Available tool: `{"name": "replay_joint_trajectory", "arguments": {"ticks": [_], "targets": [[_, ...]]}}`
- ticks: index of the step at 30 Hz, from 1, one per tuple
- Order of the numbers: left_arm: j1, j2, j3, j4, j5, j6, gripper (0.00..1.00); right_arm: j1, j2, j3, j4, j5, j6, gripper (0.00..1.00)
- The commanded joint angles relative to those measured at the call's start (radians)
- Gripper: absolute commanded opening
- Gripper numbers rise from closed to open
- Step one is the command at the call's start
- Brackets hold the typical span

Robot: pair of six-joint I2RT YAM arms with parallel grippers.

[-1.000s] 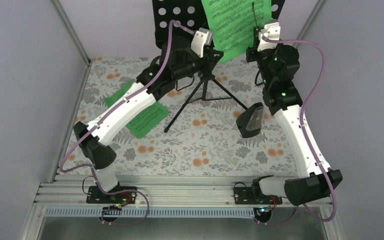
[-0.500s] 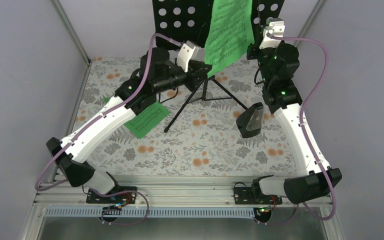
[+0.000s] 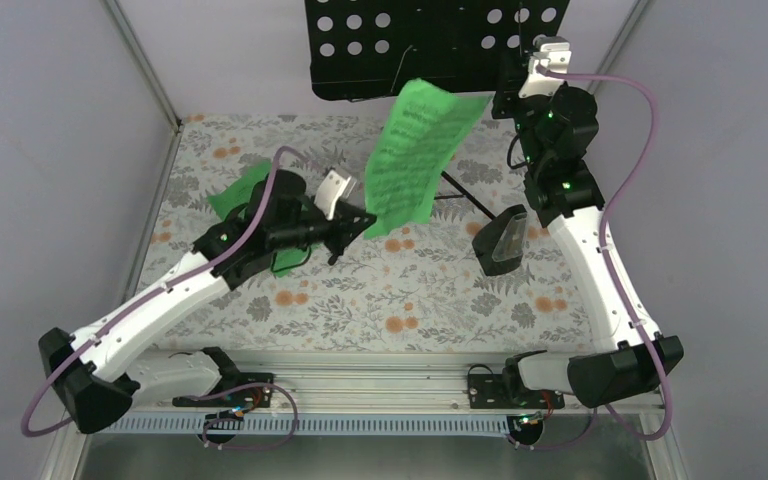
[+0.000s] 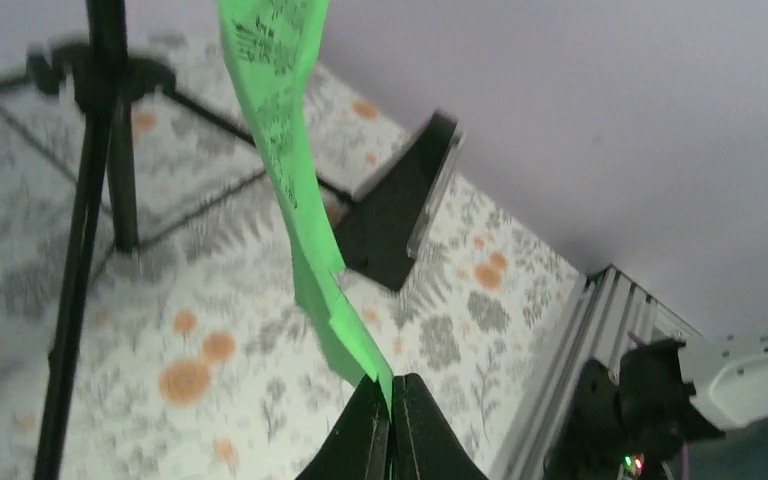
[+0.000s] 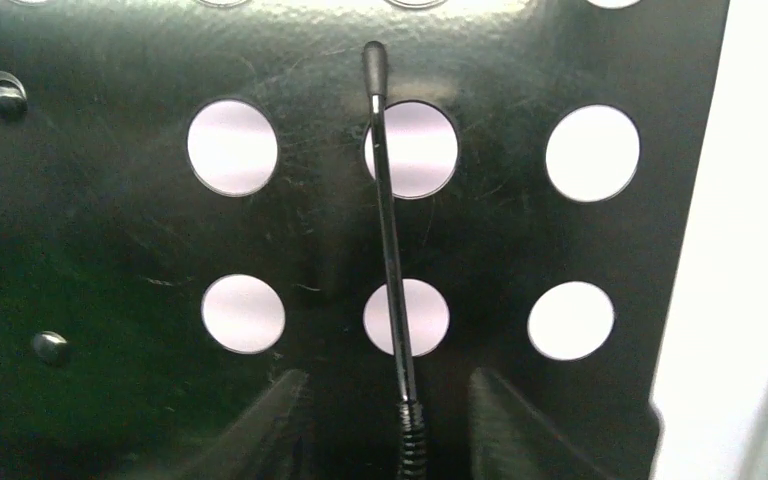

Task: Pack up the instrument practice props

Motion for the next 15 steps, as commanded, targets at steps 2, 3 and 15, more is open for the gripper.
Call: {"name": "replay_joint_trajectory", "arguments": {"ticks": [2, 3, 15], "targets": [[0.031, -0.131, -0.172, -0.025, 0.017, -0.123, 0.02, -0.004, -0.014, 0.015, 0.005, -0.030, 0.029, 0.55], [0.040, -0.150, -0.200, -0.026, 0.018, -0.142, 0.02, -0.004, -0.022, 0.013, 0.001, -0.033, 0.030, 0.62], [0.348, -0.231, -0.431, -0.017, 0.122, -0.257, 0.02, -0.004, -0.138, -0.073, -0.049, 0.006, 0.044, 0.99]]}}
